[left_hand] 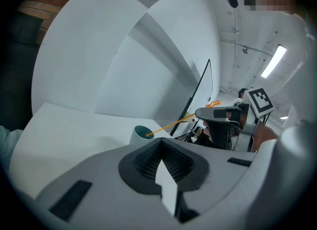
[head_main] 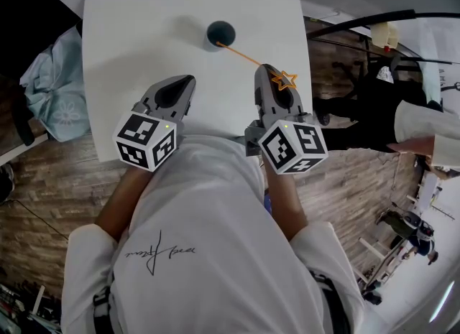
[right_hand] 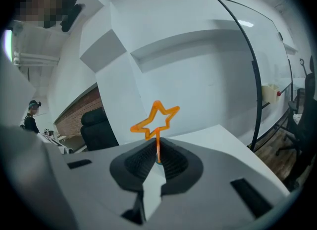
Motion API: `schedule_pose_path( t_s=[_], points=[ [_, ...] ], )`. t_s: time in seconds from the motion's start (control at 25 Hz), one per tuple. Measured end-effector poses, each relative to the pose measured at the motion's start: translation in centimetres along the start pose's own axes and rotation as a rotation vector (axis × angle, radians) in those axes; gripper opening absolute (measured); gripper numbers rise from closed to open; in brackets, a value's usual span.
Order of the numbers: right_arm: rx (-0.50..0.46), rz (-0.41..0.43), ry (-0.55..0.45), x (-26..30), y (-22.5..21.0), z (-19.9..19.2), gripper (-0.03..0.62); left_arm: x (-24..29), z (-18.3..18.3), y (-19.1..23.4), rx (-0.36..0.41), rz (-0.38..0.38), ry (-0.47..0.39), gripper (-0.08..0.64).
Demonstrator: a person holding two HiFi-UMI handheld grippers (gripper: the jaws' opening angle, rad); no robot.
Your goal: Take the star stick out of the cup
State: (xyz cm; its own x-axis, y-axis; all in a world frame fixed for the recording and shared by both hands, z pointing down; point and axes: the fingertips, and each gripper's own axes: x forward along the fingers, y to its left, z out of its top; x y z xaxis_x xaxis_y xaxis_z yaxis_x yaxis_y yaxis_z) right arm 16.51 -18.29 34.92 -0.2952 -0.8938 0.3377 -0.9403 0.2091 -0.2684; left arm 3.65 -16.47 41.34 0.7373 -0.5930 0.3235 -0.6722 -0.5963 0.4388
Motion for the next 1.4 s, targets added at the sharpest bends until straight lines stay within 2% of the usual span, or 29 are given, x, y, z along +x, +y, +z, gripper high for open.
schedule_pose_path(
  t_s=[1.4],
  points=[
    [-0.001,0.029,0.085,0.4,0.9,-3.3,0.026,-0.2,0.0,0.3,-0.009,0.010,-0.001,0.003]
  ],
)
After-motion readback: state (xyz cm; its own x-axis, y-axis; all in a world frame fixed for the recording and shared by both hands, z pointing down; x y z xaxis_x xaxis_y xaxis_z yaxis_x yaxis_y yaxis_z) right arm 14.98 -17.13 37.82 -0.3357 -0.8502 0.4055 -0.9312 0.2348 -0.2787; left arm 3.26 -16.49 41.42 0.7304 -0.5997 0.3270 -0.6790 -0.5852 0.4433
